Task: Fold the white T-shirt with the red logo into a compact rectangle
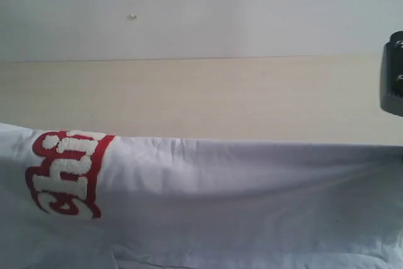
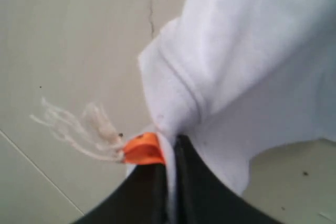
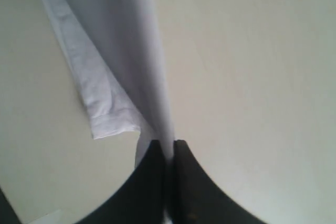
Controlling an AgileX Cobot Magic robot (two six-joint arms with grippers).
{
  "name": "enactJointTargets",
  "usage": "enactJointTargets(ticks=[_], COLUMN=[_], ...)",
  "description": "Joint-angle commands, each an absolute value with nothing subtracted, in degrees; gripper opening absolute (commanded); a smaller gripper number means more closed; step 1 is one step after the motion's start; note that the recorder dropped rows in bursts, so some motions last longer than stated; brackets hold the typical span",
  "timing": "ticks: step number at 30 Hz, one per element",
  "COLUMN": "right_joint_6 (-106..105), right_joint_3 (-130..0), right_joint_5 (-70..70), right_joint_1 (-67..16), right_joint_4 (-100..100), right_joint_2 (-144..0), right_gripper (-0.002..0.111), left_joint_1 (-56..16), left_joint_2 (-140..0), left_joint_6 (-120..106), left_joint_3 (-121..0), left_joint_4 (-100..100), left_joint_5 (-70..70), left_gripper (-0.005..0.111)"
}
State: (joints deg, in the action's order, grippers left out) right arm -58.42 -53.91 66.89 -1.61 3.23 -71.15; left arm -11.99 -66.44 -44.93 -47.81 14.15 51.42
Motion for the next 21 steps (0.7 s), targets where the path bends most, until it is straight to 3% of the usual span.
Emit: enactJointTargets(ticks=[1,11,13,16,21], right_joint_6=[-57.38,-48.06,-46.02,-43.85,-43.26], right_joint_3=[-53.8,-53.8,-53.8,-53.8,-53.8], right_joint_5=[58.09,41.28,38.41,33.98,27.62], right_joint_1=[-1.39,-1.39,-1.39,-1.39,-1.39], right_joint_4=[-1.72,-6.84,-8.16,-9.51,-11.24], right_joint_2=[-80.05,-94.15,-95.88,-97.31,-99.29], right_gripper=[0.0,0.0,0.0,0.007,0.026], left_joint_1=[-5.19,-2.24,-2.24,-1.86,-1.6], left_joint_2=[-77.3,-95.57,-97.67,-99.85,-101.39], left_joint_6=[-44.95,-44.16,-43.66,-41.3,-40.14], left_joint_3=[-47.48,-47.48,-47.48,-47.48,-47.48], left_joint_4=[16.01,15.89,15.89,15.89,16.28], left_joint_5=[37.13,17.15,13.86,10.04,8.85], left_gripper=[0.0,0.0,0.005,0.022,0.069])
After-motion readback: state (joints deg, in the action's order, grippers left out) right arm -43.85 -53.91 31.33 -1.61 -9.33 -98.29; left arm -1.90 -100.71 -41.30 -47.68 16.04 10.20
